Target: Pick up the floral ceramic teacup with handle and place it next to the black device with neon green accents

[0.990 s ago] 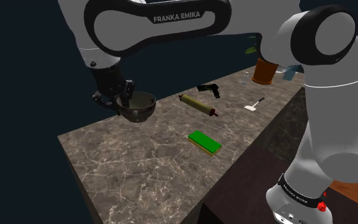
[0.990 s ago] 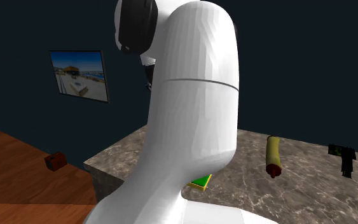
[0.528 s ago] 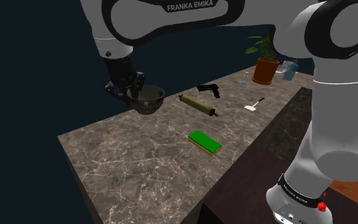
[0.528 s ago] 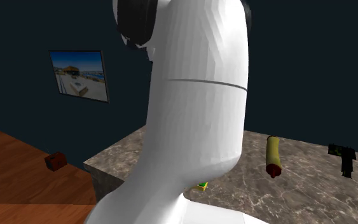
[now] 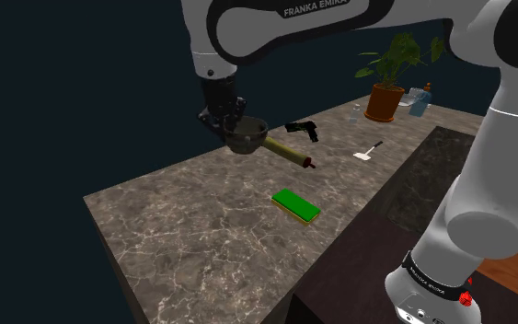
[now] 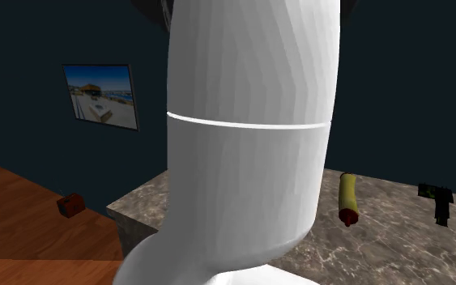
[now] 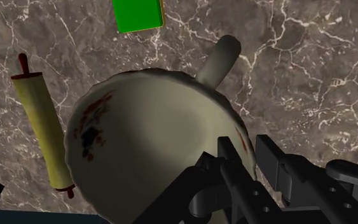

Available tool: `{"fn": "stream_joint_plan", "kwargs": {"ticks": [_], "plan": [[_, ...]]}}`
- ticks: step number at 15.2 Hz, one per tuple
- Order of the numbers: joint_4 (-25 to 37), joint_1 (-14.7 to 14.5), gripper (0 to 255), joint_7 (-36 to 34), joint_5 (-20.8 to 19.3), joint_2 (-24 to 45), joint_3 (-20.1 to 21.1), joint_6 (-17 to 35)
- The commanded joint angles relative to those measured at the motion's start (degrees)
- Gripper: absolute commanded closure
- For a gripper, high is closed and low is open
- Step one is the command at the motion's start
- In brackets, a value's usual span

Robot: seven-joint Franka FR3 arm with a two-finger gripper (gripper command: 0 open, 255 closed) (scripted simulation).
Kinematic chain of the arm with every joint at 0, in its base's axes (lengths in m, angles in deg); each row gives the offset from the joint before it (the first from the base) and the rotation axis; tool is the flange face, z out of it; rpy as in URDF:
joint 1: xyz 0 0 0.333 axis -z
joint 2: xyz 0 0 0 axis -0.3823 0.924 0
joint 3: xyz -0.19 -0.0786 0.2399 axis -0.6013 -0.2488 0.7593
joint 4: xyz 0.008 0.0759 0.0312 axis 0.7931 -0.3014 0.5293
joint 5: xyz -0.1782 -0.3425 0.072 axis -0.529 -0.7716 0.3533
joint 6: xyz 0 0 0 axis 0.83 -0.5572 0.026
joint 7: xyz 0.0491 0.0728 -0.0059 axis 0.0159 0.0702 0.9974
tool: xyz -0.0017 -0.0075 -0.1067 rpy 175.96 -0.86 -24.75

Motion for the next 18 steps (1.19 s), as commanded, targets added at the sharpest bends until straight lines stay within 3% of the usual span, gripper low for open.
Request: {"fn": "stream_joint_plan", "kwargs": {"ticks": [1,9,18], "plan": [[-3.70,1.95,255,3.07,1.21,-2.97,-1.17,1.79],[-13.82,7.64,255,14.85,4.09,-11.69,-7.07,6.38],[-19.88,13.07,255,27.65,4.52,-16.57,-14.67,10.16]]}}
